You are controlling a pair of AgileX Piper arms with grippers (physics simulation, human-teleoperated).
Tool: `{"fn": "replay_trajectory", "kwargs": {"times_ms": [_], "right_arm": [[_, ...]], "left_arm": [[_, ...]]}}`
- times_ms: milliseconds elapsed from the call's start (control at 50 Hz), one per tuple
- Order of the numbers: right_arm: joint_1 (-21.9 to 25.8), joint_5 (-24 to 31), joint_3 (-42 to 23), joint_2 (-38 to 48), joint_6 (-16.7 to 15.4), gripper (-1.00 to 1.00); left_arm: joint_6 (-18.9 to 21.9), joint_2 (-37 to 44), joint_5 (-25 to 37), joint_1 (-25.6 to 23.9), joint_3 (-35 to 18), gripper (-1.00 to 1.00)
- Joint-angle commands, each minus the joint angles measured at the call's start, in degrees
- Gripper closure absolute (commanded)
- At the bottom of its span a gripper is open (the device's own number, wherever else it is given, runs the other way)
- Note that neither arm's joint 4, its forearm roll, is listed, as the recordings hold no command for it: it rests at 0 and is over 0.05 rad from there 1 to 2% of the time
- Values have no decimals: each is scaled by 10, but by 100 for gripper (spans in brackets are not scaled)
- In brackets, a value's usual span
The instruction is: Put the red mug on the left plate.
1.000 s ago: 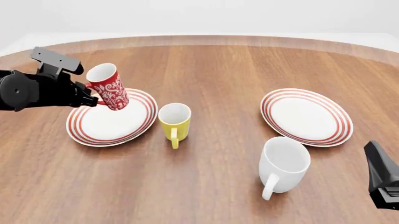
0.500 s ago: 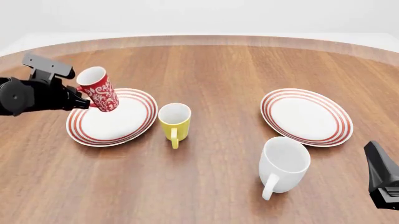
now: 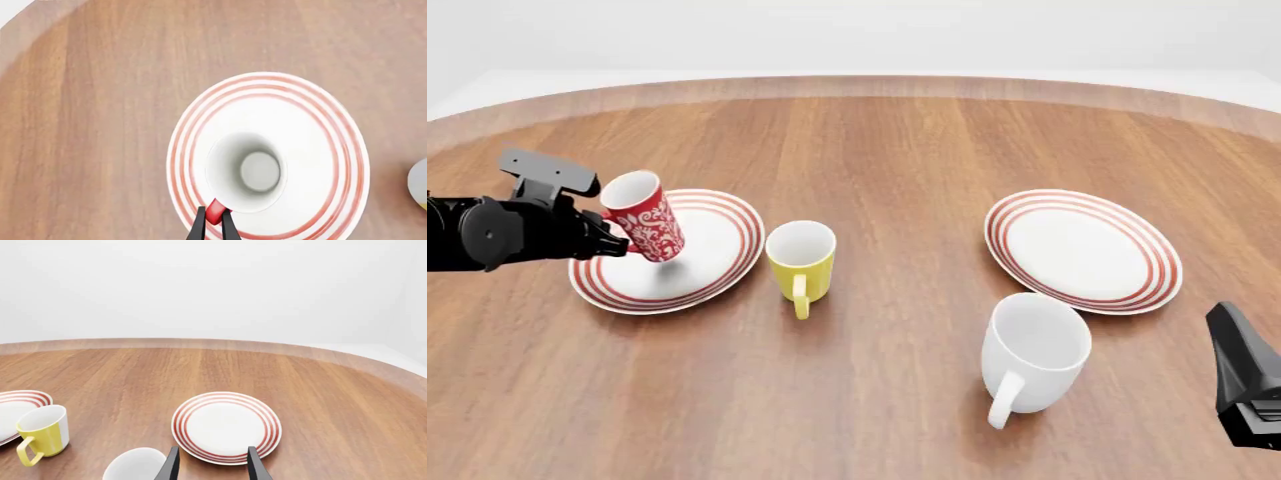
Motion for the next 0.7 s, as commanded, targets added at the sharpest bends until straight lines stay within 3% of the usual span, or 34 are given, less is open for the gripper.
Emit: {"fn": "replay_trajectory", "kwargs": {"times_ms": [20,80,440,460,700], "right_arm": [[0,0,0,0,0,-100],[0,0,0,0,0,-100],[0,0,0,0,0,-100],[0,0,0,0,0,-100],[0,0,0,0,0,-100]], "left_arm": [[4,23,-23,-1,8,100],[18,37,-28,4,7,100],[2,30,-20,-6,7,100],[-9,20,-16,-17,11,-100],[-14,-25,11,-8,19,-100]]}}
